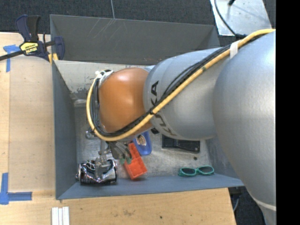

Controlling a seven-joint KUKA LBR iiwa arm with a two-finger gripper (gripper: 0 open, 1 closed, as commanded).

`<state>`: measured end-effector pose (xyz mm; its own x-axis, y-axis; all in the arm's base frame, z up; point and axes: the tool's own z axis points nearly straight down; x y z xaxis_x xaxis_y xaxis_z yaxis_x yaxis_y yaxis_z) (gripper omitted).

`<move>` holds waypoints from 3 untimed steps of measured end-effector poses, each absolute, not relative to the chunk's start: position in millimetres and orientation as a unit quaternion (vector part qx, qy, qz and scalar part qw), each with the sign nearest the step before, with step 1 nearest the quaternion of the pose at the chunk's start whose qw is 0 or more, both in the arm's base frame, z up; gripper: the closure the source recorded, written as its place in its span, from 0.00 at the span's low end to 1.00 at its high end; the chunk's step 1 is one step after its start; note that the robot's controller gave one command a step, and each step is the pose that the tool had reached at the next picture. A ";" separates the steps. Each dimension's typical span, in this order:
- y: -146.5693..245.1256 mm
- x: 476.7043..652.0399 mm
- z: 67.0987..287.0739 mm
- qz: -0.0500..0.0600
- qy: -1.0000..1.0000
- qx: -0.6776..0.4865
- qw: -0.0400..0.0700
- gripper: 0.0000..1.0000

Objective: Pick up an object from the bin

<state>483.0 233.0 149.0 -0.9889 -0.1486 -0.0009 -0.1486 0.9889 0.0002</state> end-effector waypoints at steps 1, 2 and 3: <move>233.1 491.6 84.2 0.001 0.991 -0.132 0.013 0.00; 231.6 496.0 71.7 -0.002 0.992 -0.128 0.011 1.00; 231.5 495.4 72.0 -0.002 0.992 -0.128 0.011 1.00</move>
Offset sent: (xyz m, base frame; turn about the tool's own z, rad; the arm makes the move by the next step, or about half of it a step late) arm 0.0013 0.0032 -0.0790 -0.0941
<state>495.4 231.5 72.0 -0.9672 -0.2532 -0.0208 -0.2531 0.9674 -0.0073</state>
